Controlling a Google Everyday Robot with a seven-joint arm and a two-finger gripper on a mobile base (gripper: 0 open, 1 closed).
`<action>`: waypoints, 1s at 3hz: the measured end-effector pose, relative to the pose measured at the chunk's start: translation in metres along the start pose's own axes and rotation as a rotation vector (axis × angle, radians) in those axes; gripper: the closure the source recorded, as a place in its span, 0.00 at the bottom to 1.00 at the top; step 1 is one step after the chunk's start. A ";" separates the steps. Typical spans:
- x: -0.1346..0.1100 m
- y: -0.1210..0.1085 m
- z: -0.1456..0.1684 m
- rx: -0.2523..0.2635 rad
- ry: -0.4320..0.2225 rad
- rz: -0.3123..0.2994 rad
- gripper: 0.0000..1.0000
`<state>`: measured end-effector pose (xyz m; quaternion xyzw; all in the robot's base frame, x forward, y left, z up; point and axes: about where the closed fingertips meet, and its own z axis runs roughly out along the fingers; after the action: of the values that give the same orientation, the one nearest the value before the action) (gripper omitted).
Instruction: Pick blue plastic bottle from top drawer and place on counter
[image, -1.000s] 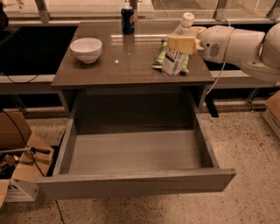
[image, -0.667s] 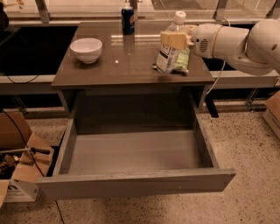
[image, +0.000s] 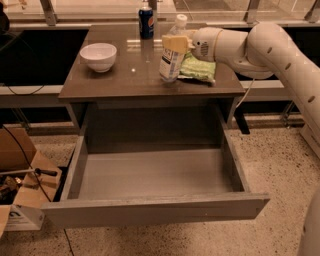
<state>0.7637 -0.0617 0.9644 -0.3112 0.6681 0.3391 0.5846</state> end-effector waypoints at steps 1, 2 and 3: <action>0.003 -0.001 0.036 -0.034 0.008 0.014 1.00; 0.005 -0.001 0.062 -0.059 0.023 0.010 0.86; 0.006 -0.003 0.079 -0.067 0.043 -0.003 0.62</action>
Offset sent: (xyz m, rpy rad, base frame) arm 0.0566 0.0686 -0.0137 -0.0267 0.0250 0.0842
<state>0.8103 0.0015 0.9517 -0.3387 0.6683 0.3534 0.5601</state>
